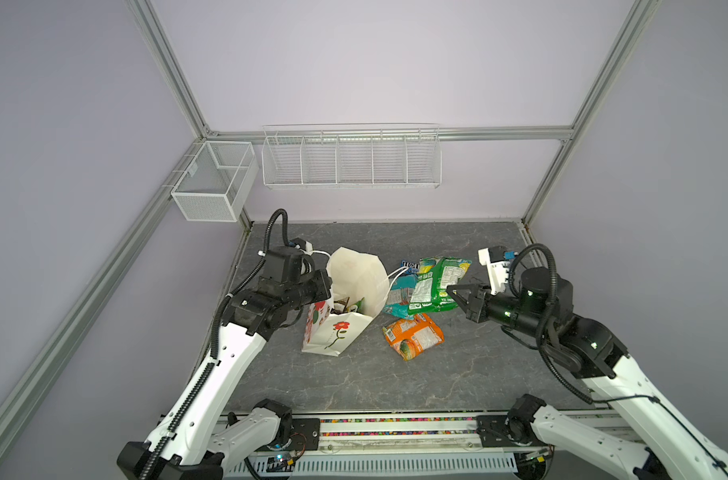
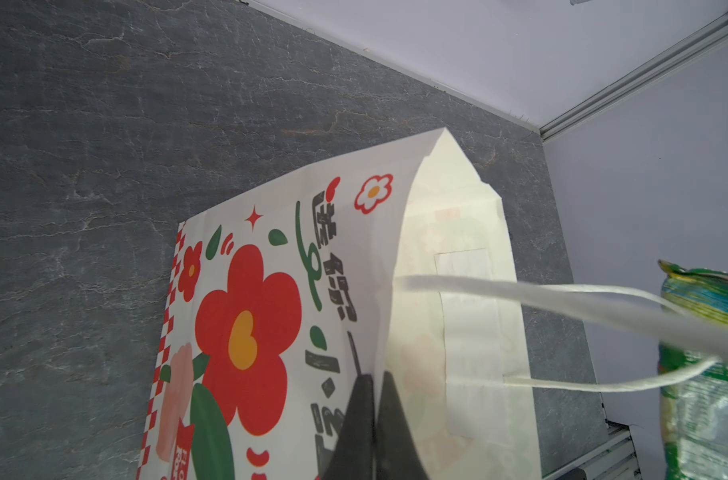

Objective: Place the snacks into the paper bag
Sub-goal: 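Carry the green chip bag with the right gripper toward the paper bag, then lower the green chip bag into the paper bag opening with the right gripper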

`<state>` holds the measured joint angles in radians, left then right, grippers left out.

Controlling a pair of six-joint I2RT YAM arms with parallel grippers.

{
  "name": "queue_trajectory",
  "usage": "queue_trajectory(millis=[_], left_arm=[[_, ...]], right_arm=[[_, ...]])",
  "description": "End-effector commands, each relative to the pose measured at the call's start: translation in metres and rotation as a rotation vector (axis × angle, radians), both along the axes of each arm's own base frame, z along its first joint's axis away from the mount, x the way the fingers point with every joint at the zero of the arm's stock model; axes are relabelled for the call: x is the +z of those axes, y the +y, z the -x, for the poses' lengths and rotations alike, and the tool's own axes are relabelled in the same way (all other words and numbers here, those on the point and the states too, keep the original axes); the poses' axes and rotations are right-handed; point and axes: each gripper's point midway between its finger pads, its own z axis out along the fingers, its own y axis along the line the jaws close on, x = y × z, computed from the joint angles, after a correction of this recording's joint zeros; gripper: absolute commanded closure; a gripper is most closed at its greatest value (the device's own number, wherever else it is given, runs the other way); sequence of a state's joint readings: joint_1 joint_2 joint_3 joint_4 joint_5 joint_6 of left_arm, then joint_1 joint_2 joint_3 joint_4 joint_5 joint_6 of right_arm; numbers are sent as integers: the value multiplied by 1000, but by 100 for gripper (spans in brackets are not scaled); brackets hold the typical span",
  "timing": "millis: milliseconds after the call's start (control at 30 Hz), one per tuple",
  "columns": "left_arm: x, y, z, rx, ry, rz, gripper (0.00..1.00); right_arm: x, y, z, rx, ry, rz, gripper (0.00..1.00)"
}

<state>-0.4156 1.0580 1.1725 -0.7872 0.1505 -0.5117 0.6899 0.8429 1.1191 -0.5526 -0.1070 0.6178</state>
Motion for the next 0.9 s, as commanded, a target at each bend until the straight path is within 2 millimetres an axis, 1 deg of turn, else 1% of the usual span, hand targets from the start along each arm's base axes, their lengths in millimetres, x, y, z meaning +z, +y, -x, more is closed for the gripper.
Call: queue_trajectory(millis=[0,400,633,867], left_arm=[[5,1,4,0,-8,1,100],[6,2,5,2,-12,4,100],[8,2,7,2,-17,6,100],[7,2,6,0,-16,6,100]], right_arm=[[41,9,4,48,-126,-74,93],[62,29,13,124,-177,-104,93],[68,42,13,151,-185,-98,93],[68,56,10,172,-188,-78,93]])
